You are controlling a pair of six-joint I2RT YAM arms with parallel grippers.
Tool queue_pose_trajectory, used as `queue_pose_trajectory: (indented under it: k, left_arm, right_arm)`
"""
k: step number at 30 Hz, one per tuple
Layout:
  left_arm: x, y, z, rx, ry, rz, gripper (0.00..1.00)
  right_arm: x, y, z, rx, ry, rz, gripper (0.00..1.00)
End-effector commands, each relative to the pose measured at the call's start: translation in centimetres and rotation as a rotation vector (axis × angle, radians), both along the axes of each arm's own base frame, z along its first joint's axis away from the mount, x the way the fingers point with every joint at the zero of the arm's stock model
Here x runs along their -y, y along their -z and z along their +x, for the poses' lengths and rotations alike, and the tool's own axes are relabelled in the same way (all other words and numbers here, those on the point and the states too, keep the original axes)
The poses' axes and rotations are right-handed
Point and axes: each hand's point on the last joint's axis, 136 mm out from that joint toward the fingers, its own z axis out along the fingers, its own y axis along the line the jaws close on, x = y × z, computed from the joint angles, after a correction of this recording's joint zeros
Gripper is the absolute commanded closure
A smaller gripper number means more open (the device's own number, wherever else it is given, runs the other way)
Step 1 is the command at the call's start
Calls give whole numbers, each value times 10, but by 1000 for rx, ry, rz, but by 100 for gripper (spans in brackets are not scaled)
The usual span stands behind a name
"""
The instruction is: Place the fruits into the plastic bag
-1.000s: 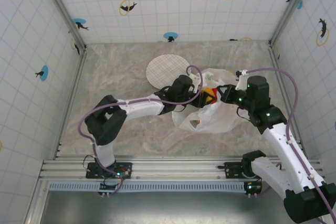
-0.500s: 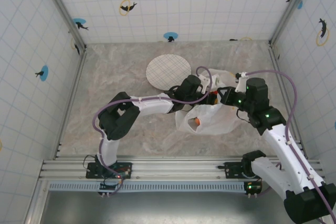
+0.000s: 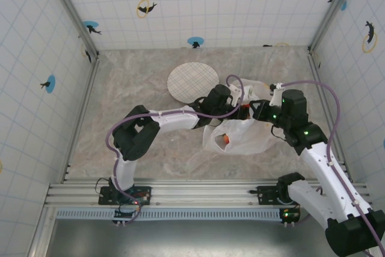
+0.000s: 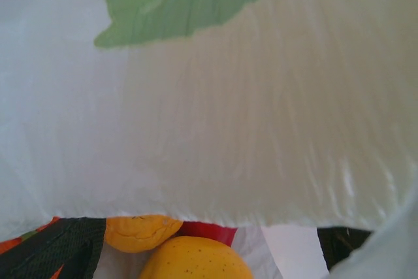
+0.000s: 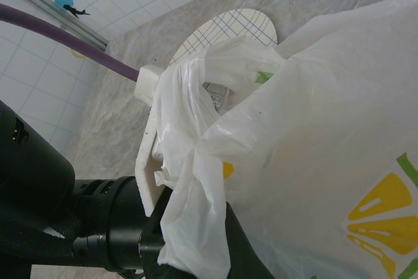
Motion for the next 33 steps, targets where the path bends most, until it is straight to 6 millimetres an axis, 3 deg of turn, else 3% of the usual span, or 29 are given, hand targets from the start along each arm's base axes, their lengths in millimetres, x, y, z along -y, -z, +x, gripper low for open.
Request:
queue_pose_trajectory:
  k: [1, 5, 15, 16, 27, 33]
  left_arm:
    - [-9, -13, -4, 64, 9, 17, 13]
    - [-33, -17, -5, 122, -26, 68, 11]
    - [-120, -26, -5, 174, -154, 150, 9]
    - [-133, -17, -8, 162, -165, 175, 9]
    - [-203, -9, -6, 154, -310, 240, 9]
    - [-232, 16, -2, 78, -429, 291, 8]
  right_arm:
    - [3, 0, 0, 10, 4, -32, 100]
    - [8, 3, 0, 6, 14, -71, 100]
    - [12, 6, 2, 5, 23, -93, 100]
    - [11, 6, 3, 6, 21, -92, 100]
    - [9, 9, 6, 4, 16, -84, 100]
    - [10, 11, 6, 0, 18, -87, 100]
